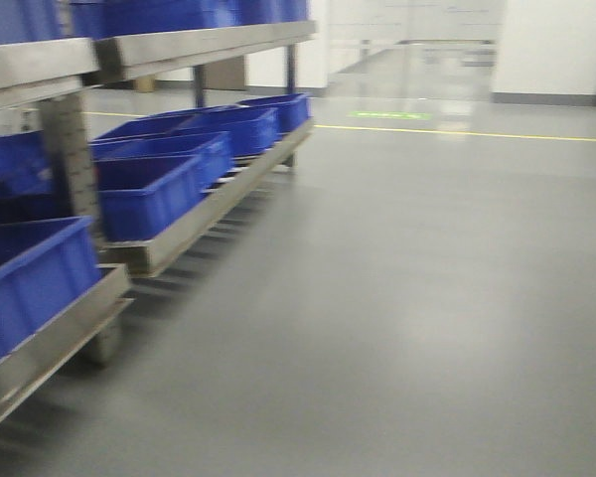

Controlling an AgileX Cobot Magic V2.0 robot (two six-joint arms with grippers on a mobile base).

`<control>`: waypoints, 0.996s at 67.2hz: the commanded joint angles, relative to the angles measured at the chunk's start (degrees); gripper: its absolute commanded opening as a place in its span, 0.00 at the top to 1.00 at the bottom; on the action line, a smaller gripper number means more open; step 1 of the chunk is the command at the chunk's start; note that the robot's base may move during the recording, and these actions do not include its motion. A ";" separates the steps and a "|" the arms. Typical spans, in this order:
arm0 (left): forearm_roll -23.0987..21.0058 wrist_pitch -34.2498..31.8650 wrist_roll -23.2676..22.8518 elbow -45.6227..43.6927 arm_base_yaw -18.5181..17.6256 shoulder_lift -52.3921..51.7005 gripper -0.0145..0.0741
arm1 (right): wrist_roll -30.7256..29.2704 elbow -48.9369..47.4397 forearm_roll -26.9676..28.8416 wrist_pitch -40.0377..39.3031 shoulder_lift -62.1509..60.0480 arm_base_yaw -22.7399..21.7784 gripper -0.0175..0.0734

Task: Move two blue bins to right shelf middle
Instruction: 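Drive the base to another shelf while holding the teal bin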

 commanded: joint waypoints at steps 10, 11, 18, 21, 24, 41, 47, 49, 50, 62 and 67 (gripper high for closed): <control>1.22 -2.07 0.15 -0.57 -0.43 -0.23 0.96 | -0.88 -0.66 -1.04 -3.18 -0.53 0.31 0.99; 1.22 -2.07 0.15 -0.57 -0.43 -0.23 0.96 | -0.88 -0.66 -1.04 -3.18 -0.53 0.31 0.99; 1.37 -2.07 0.15 -0.57 -0.43 -0.23 0.96 | -0.88 -0.66 -1.04 -3.18 -0.53 0.31 0.99; 1.37 -2.07 0.15 -0.57 -0.43 -0.23 0.96 | -0.88 -0.66 -1.04 -3.18 -0.53 0.31 0.99; 1.37 -2.07 0.15 -0.57 -0.43 -0.23 0.96 | -0.88 -0.66 -1.04 -3.18 -0.53 0.31 0.99; 1.37 -2.07 0.15 -0.57 -0.43 -0.23 0.96 | -0.88 -0.66 -1.04 -3.18 -0.53 0.31 0.99; 1.37 -2.07 0.15 -0.57 -0.43 -0.23 0.96 | -0.88 -0.66 -1.04 -3.18 -0.53 0.31 0.99; 1.37 -2.07 0.15 -0.57 -0.43 -0.23 0.96 | -0.88 -0.66 -1.04 -3.18 -0.53 0.31 0.99; 1.37 -2.07 0.15 -0.57 -0.43 -0.23 0.96 | -0.88 -0.66 -1.04 -3.18 -0.53 0.31 0.99; 1.37 -2.07 0.15 -0.57 -0.43 -0.23 0.96 | -0.88 -0.66 -1.04 -3.18 -0.53 0.31 0.99; 1.37 -2.07 0.15 -0.57 -0.43 -0.23 0.96 | -0.88 -0.66 -1.04 -3.18 -0.53 0.31 0.99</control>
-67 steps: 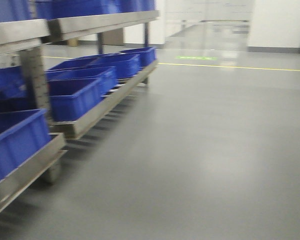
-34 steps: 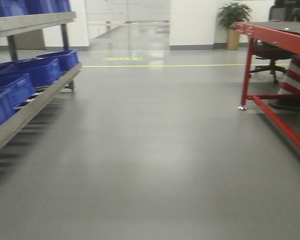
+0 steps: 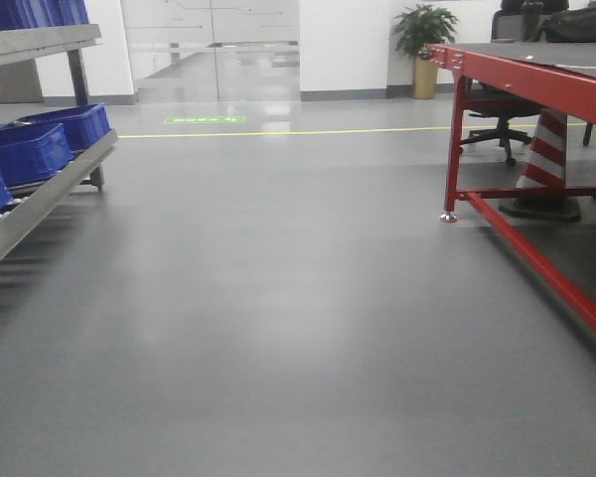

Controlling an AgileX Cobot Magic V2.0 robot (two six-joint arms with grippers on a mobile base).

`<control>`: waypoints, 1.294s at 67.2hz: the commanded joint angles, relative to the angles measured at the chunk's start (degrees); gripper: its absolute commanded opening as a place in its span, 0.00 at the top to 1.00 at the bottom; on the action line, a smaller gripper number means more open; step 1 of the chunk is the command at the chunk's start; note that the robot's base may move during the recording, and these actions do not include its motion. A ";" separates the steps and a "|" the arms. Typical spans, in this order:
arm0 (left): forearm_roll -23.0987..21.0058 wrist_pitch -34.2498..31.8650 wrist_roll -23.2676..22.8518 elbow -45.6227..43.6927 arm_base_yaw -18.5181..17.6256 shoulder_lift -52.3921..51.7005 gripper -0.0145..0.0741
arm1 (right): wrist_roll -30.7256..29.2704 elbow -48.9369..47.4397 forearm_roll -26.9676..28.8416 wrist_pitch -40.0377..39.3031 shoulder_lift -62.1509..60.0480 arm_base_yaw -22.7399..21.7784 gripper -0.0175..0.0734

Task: Move two blue bins to right shelf middle
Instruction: 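Drive the base to another shelf while holding the teal bin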

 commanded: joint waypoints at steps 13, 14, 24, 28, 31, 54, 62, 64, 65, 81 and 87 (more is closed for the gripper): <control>1.37 -2.07 0.15 -0.57 -0.39 -0.23 0.96 | -0.88 -0.66 -0.90 -3.18 -0.53 0.31 0.99; 1.37 -2.07 0.15 -0.57 -0.39 -0.23 0.96 | -0.88 -0.66 -0.90 -3.18 -0.53 0.31 0.99; 1.37 -2.07 0.15 -0.57 -0.39 -0.23 0.96 | -0.88 -0.66 -0.90 -3.18 -0.53 0.31 0.99; 1.37 -2.07 0.15 -0.57 -0.39 -0.23 0.96 | -0.88 -0.66 -0.90 -3.18 -0.53 0.31 0.99; 1.37 -2.07 0.15 -0.57 -0.39 -0.23 0.96 | -0.88 -0.66 -0.90 -3.18 -0.53 0.31 0.99; 1.48 -2.07 0.15 -0.57 -0.28 -0.23 0.96 | -0.88 -0.66 -0.90 -3.18 -0.53 0.31 0.99; 1.47 -2.20 0.15 -0.57 -0.28 -0.23 0.96 | -0.88 -0.66 -0.90 -3.18 -0.53 0.31 0.99; 1.47 -2.20 0.15 -0.57 -0.28 -0.23 0.96 | -0.88 -0.66 -0.90 -3.18 -0.53 0.31 0.99; 1.47 -2.20 0.15 -0.57 -0.28 -0.23 0.96 | -0.88 -0.66 -0.90 -3.18 -0.53 0.31 0.99; 1.47 -2.32 0.15 -0.57 -0.28 -0.23 0.96 | -0.88 -0.66 -0.90 -3.18 -0.53 0.31 0.99; 1.47 -2.32 0.15 -0.57 -0.28 -0.23 0.96 | -0.88 -0.66 -0.90 -3.18 -0.53 0.31 0.99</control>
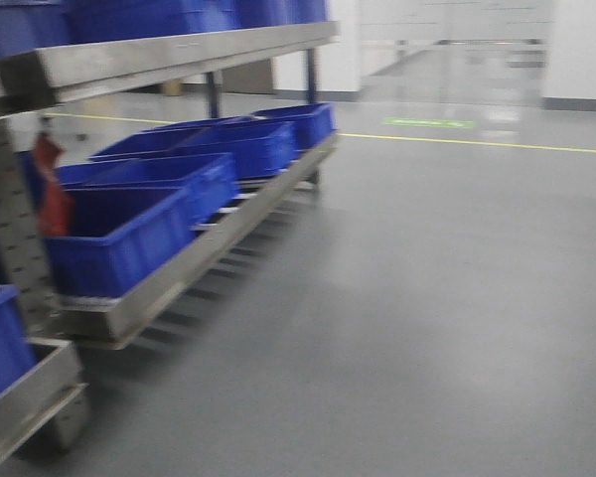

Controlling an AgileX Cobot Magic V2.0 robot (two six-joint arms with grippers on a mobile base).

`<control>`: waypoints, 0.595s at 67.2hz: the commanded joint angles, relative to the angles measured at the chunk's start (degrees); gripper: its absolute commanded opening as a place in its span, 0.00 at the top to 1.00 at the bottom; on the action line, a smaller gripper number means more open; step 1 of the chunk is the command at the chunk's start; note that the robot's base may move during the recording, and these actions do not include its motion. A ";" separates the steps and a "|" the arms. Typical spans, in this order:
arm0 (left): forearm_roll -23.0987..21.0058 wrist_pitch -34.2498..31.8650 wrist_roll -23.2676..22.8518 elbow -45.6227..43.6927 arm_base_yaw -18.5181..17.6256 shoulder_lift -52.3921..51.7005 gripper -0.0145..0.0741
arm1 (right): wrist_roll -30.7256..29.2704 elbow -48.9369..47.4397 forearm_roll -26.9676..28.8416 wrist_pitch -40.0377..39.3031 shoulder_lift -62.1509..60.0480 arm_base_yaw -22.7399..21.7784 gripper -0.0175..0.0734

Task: Move two blue bins to right shelf middle
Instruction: 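Drive the base to another shelf while holding the teal bin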

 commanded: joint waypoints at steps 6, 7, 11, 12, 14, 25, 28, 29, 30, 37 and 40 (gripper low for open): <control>1.47 -2.20 0.15 -0.57 -0.28 -0.28 0.96 | -0.88 -0.66 -0.79 -3.29 -0.53 0.31 0.99; 1.47 -2.20 0.15 -0.57 -0.28 -0.28 0.96 | -0.88 -0.66 -0.79 -3.29 -0.53 0.31 0.99; 1.47 -2.20 0.15 -0.57 -0.28 -0.28 0.96 | -0.88 -0.66 -0.79 -3.29 -0.53 0.31 0.99; 1.47 -2.20 0.15 -0.57 -0.28 -0.28 0.96 | -0.88 -0.66 -0.79 -3.29 -0.53 0.31 0.99; 1.47 -2.20 0.15 -0.57 -0.28 -0.28 0.96 | -0.88 -0.66 -0.79 -3.29 -0.53 0.31 0.99; 1.47 -2.20 0.15 -0.57 -0.28 -0.28 0.96 | -0.88 -0.66 -0.79 -3.29 -0.53 0.31 0.99; 1.47 -2.20 0.15 -0.57 -0.28 -0.28 0.96 | -0.88 -0.66 -0.79 -3.29 -0.53 0.31 0.99; 1.47 -2.20 0.15 -0.57 -0.28 -0.28 0.96 | -0.88 -0.66 -0.79 -3.29 -0.53 0.31 0.99; 1.47 -2.20 0.15 -0.57 -0.28 -0.28 0.96 | -0.88 -0.66 -0.79 -3.29 -0.53 0.31 0.99; 1.47 -2.20 0.15 -0.57 -0.28 -0.28 0.96 | -0.88 -0.66 -0.79 -3.29 -0.53 0.31 0.99; 1.47 -2.20 0.15 -0.57 -0.28 -0.28 0.96 | -0.88 -0.66 -0.79 -3.29 -0.53 0.31 0.99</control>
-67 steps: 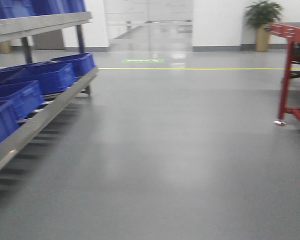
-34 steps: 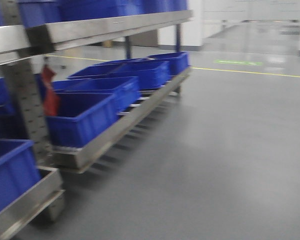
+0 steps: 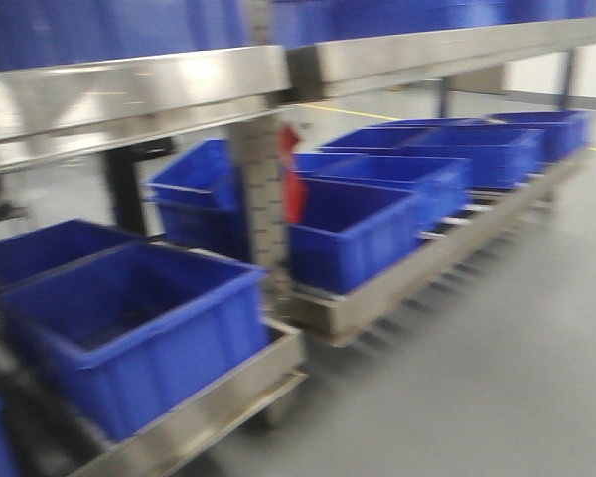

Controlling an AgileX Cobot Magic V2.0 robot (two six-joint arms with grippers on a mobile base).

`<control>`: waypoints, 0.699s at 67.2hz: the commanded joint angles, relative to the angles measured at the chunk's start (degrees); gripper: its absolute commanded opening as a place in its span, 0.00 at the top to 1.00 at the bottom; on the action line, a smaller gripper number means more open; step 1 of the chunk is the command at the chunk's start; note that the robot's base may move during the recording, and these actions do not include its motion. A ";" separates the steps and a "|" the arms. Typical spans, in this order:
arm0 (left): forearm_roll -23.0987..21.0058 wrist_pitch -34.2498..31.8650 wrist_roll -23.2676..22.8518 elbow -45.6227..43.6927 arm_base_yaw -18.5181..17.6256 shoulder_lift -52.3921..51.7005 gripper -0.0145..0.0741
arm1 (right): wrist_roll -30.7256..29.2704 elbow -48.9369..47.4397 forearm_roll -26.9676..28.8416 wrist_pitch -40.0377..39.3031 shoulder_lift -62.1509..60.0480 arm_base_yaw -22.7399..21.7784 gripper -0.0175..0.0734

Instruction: Move two blue bins to right shelf middle

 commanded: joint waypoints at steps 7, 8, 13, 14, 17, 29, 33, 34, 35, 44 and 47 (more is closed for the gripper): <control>1.47 -2.20 0.15 -0.57 -0.28 -0.28 0.96 | -0.88 -0.66 -0.79 -3.29 -0.53 0.31 0.99; 1.47 -2.20 0.15 -0.57 -0.28 -0.28 0.96 | -0.88 -0.66 -0.79 -3.29 -0.53 0.31 0.99; 1.47 -2.32 0.15 -0.57 -0.28 -0.28 0.96 | -0.88 -0.66 -0.79 -3.29 -0.53 0.31 0.99; 1.47 -2.32 0.15 -0.57 -0.28 -0.28 0.96 | -0.88 -0.66 -0.79 -3.29 -0.53 0.31 0.99; 1.47 -2.32 0.15 -0.57 -0.28 -0.28 0.96 | -0.88 -0.66 -0.79 -3.29 -0.53 0.31 0.99; 1.47 -2.32 0.15 -0.57 -0.28 -0.28 0.96 | -0.88 -0.66 -0.79 -3.29 -0.53 0.31 0.99; 1.47 -2.32 0.15 -0.57 -0.28 -0.28 0.96 | -0.88 -0.66 -0.79 -3.29 -0.53 0.31 0.99; 1.47 -2.32 0.15 -0.57 -0.28 -0.28 0.96 | -0.88 -0.66 -0.79 -3.29 -0.53 0.31 0.99; 1.47 -2.32 0.15 -0.57 -0.28 -0.28 0.96 | -0.88 -0.66 -0.79 -3.29 -0.53 0.31 0.99; 1.47 -2.32 0.15 -0.57 -0.28 -0.28 0.96 | -0.88 -0.66 -0.79 -3.29 -0.53 0.31 0.99; 1.47 -2.32 0.15 -0.57 -0.28 -0.28 0.96 | -0.88 -0.66 -0.79 -3.29 -0.53 0.31 0.99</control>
